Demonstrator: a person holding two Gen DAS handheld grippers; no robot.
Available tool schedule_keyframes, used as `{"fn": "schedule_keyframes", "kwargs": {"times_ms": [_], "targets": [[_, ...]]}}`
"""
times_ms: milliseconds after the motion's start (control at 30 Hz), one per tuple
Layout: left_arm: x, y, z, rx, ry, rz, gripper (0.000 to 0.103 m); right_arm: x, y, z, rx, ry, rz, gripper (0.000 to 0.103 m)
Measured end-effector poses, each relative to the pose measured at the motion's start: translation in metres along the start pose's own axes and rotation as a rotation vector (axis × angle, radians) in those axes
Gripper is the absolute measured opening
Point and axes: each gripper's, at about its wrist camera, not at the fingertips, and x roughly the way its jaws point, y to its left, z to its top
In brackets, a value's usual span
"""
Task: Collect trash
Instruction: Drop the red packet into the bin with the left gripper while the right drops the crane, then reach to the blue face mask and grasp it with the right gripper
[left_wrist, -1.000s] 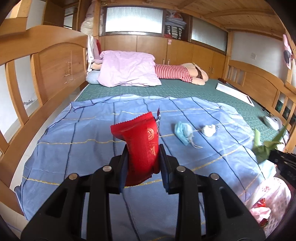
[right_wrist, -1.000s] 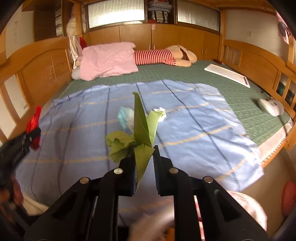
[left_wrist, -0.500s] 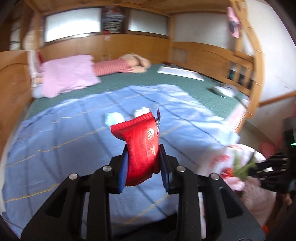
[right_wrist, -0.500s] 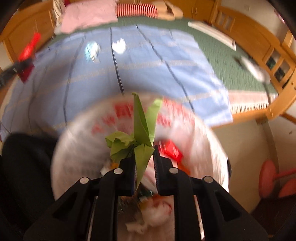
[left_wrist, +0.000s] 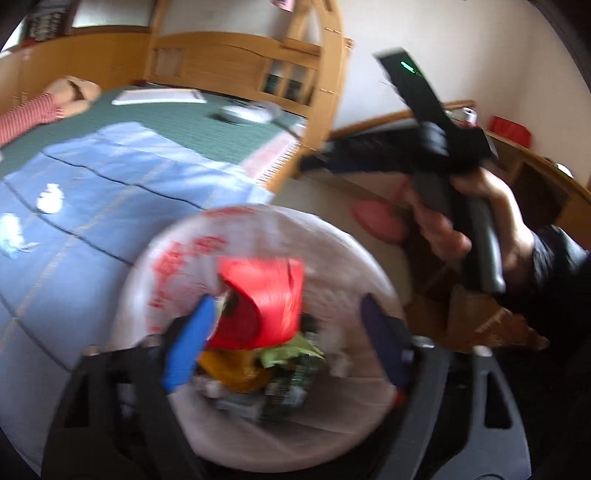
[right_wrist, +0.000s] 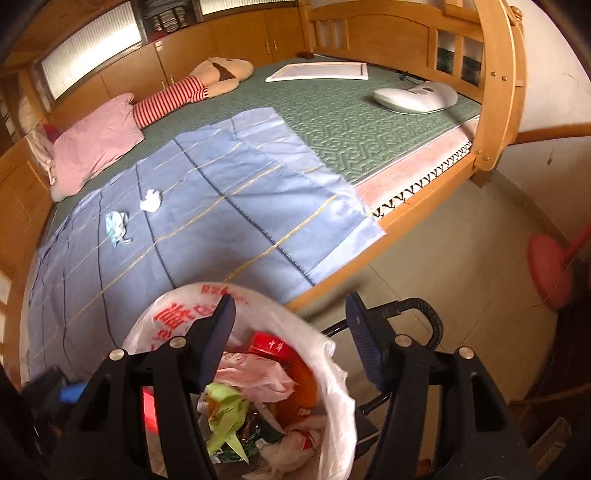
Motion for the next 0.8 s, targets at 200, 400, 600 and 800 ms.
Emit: {"fn": "schedule_keyframes", "kwargs": {"times_ms": [200, 400, 600, 800], "targets": [[-0.029, 0.047, 0.013, -0.096, -0.044, 0.245, 0.085, 0.008, 0.029, 0.03, -0.065, -0.035, -0.004, 0.063], [-0.111, 0.17, 0.017, -0.496, -0.139, 0.867, 0.085, 0.056, 0.145, 0.073, -0.244, -0.064, 0.157, 0.063], [-0.156, 0.225, -0.03, -0.718, -0.137, 1.112, 0.085, 0.166, 0.299, 0.086, -0.447, 0.031, 0.247, 0.063], [-0.189, 0.254, -0.061, -0.944, -0.134, 1.107, 0.085, 0.292, 0.387, 0.087, -0.515, 0.118, 0.13, 0.063]]}}
